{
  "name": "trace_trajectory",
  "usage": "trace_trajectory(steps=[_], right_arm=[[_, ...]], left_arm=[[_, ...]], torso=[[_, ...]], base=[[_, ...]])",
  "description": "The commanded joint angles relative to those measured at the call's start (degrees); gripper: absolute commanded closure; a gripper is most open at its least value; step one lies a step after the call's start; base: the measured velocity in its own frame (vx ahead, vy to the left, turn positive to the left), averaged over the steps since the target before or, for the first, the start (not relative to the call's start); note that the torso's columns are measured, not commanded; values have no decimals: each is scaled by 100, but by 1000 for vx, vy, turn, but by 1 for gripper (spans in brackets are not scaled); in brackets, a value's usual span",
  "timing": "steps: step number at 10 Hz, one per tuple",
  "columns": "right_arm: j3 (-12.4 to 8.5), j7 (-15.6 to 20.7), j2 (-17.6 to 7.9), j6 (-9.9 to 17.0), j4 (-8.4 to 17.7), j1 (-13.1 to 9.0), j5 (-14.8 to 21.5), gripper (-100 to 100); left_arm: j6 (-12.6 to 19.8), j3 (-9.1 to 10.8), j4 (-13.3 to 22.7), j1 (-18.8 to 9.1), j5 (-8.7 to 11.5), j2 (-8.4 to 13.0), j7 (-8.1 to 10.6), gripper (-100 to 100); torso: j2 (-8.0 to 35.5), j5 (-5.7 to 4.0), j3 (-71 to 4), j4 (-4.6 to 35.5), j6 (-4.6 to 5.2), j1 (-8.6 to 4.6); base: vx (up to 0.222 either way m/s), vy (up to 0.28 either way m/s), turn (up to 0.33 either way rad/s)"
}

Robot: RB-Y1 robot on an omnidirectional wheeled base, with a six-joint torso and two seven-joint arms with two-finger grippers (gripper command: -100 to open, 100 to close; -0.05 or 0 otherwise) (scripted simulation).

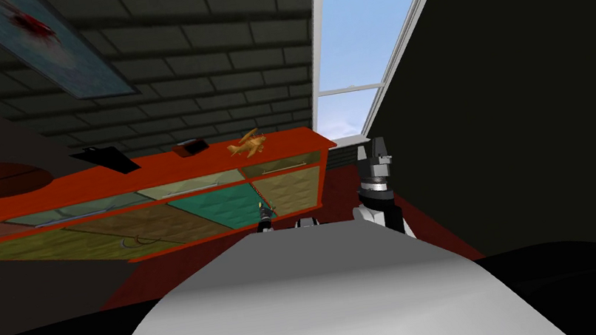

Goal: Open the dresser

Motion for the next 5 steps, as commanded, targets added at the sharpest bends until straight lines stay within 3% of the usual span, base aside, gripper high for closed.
trace_trajectory(steps=[1,3,4,5], right_arm=[[0,0,0,0,0,0,0,0],[0,0,0,0,0,0,0,0],[0,0,0,0,0,0,0,0],[0,0,0,0,0,0,0,0]], left_arm=[[-20,35,290,-90,-12,-120,156,-100],[-33,69,553,-176,-26,-277,296,-100],[-23,76,460,-152,-19,-268,212,-100],[-168,69,510,-44,-25,-300,244,-100]], torso=[[3,1,2,1,0,2],[-1,-1,0,0,0,-9],[-3,-2,-2,-1,0,-10],[3,-2,2,1,-1,-5]], base=[[32,-2,16],[41,-11,17],[17,-5,3],[104,8,-52]])
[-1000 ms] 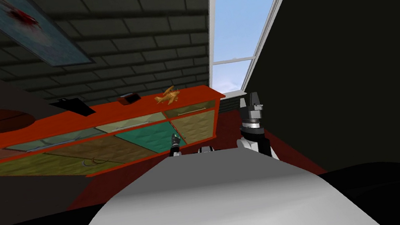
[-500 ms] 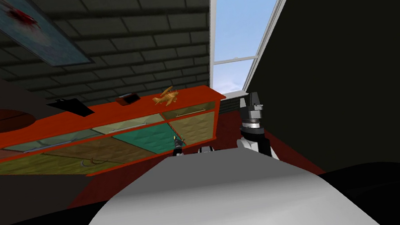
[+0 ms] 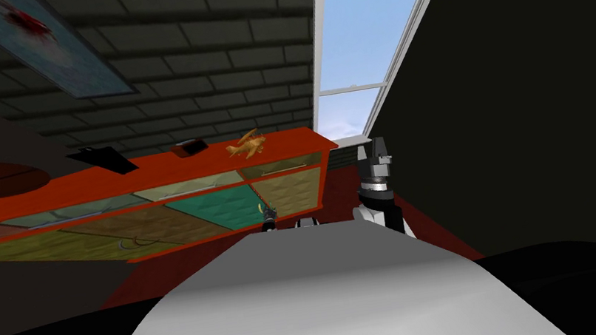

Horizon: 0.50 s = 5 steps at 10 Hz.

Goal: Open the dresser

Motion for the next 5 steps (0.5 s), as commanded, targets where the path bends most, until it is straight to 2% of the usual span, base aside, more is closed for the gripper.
trace_trajectory(steps=[1,2,3,4,5], right_arm=[[0,0,0,0,0,1,0,0],[-1,0,-1,0,0,2,0,0],[0,0,0,0,0,0,0,0],[0,0,0,0,0,-1,0,0],[0,0,0,0,1,-1,0,0]], left_arm=[[-213,-12,57,160,-7,-33,33,-100],[-161,-8,92,96,-4,-20,26,-100],[-43,-2,11,32,-1,-7,7,100],[-122,-5,22,77,-3,-22,13,100],[-75,172,-43,106,111,31,-14,100]], torso=[[-24,2,-12,-5,1,4],[-34,3,-21,-10,0,9],[-23,8,-3,-4,10,16],[7,10,12,2,9,16],[-3,4,1,-7,2,9]], base=[[158,32,-64],[58,14,8],[-92,-19,81],[-52,-13,10],[-35,-187,161]])
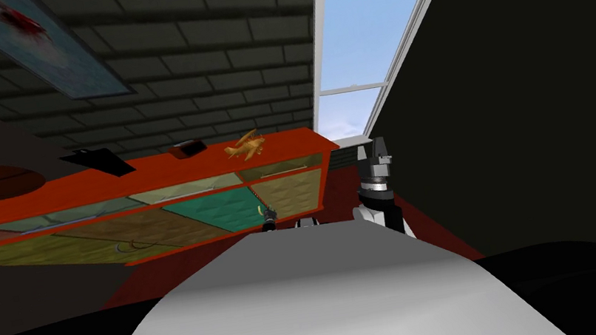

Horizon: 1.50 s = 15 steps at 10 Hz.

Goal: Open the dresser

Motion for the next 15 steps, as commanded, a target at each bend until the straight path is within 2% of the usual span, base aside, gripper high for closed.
trace_trajectory(steps=[1,2,3,4,10,11,12,15], right_arm=[[1,0,2,0,0,1,0,0],[2,0,2,0,-1,0,0,0],[1,0,1,0,-1,0,0,0],[1,0,2,0,0,1,0,0],[2,0,2,0,-1,0,0,0],[2,0,2,0,-1,0,0,0],[1,0,1,0,-1,0,0,0],[-1,0,-1,-1,-1,3,0,0]], left_arm=[[28,174,-41,46,109,55,-30,100],[28,174,-41,46,109,55,-30,100],[57,348,-83,92,219,110,-61,100],[57,348,-83,92,219,110,-61,100],[141,871,-207,230,547,275,-151,100],[132,822,-210,214,514,252,-148,100],[200,889,-236,204,513,356,-240,-100],[258,962,-235,172,500,504,-352,-100]], torso=[[2,-24,-8,-7,-27,-57],[10,-20,-1,-3,-16,-51],[0,-4,-2,4,-7,6],[-2,0,-4,4,-8,-1],[3,-5,0,8,-1,-17],[-2,-5,-3,7,-2,-16],[-21,5,-13,3,1,28],[-35,1,-24,-4,-1,3]], base=[[-78,-229,149],[-59,-112,21],[-53,-156,184],[-53,-180,132],[-89,-219,146],[-47,-120,39],[77,-43,17],[159,-10,24]])
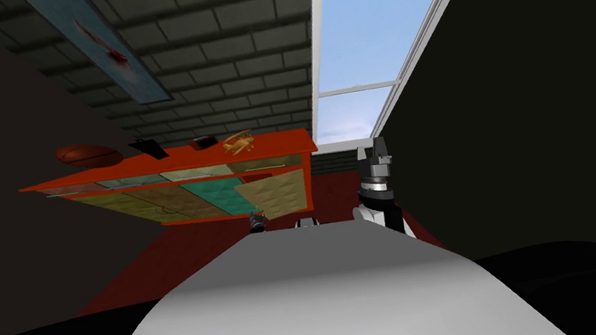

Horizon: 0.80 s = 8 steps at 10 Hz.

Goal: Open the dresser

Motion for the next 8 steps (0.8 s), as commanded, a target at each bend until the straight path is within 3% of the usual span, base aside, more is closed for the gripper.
trace_trajectory(steps=[1,4,5,6,8], right_arm=[[0,0,0,0,0,0,0,0],[0,0,0,1,1,-2,0,0],[0,0,-1,0,1,-2,0,0],[0,0,0,1,1,-2,0,0],[2,0,2,1,1,-3,0,0]], left_arm=[[65,48,-74,17,-8,87,-80,-100],[-99,42,-82,153,-13,-18,-79,-100],[6,49,-189,172,-10,-10,-94,-100],[-12,49,-184,174,-10,-12,-93,100],[25,289,-240,288,148,75,-88,100]], torso=[[25,-5,16,7,0,-15],[41,-1,29,14,0,4],[28,3,17,8,-1,10],[42,-3,25,11,-1,-15],[50,-19,28,-2,-24,-56]], base=[[118,-13,6],[91,45,-26],[40,42,-8],[9,10,2],[-24,-198,132]])
